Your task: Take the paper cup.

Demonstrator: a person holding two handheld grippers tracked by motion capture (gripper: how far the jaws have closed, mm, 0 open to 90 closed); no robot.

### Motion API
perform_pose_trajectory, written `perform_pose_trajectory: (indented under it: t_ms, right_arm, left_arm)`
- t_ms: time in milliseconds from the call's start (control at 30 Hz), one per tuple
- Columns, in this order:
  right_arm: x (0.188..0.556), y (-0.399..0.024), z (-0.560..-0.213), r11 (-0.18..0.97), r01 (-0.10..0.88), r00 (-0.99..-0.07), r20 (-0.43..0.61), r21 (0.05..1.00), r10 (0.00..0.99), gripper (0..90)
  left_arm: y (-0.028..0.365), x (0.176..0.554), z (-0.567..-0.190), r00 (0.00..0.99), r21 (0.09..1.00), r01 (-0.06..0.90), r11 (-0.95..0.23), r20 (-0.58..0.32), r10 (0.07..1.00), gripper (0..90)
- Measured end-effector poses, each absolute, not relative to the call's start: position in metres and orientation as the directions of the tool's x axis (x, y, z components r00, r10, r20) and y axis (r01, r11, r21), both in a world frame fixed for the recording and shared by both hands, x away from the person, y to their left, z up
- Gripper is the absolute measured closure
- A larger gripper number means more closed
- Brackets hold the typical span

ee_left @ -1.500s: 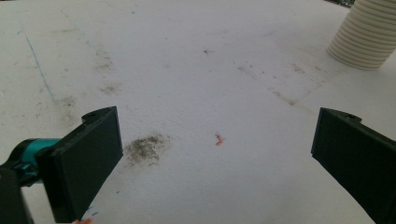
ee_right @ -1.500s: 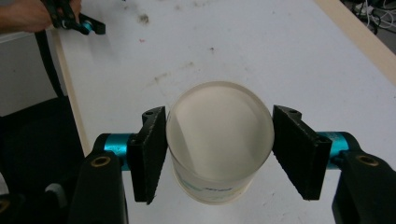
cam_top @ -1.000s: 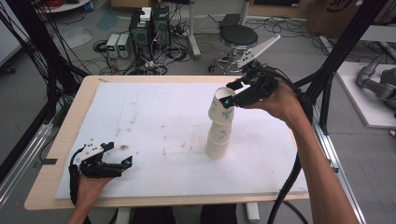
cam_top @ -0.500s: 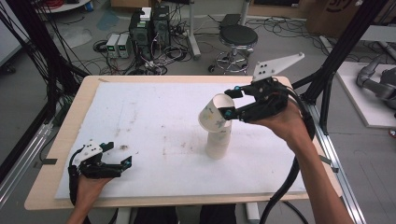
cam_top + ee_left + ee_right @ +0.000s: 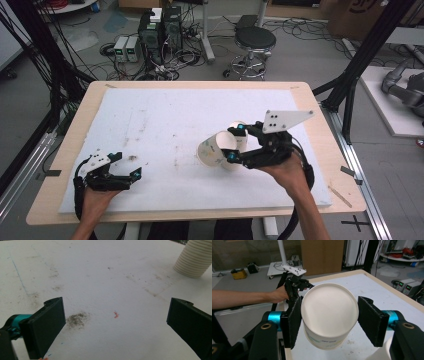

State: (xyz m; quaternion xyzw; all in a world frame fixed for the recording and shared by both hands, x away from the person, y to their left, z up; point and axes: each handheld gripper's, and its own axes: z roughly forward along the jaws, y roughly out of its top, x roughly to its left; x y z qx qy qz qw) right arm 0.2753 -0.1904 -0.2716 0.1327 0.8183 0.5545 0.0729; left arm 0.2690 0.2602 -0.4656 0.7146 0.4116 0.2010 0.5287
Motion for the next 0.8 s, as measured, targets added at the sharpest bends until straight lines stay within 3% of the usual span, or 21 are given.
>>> perform_pose_trajectory:
  t_ms: [400, 800]
  right_arm:
    - [0.264, -0.183, -0.334, 0.296, 0.143, -0.950, 0.047, 0.944, 0.309, 38.3]
    - [0.265, -0.184, -0.344, 0.323, 0.157, -0.950, 0.054, 0.933, 0.308, 38.2]
  left_arm:
    - [0.260, 0.268, -0.466, 0.577, 0.923, 0.373, -0.096, -0.150, 0.803, 1.9]
    - [0.260, 0.269, -0.466, 0.578, 0.922, 0.373, -0.104, -0.143, 0.803, 1.9]
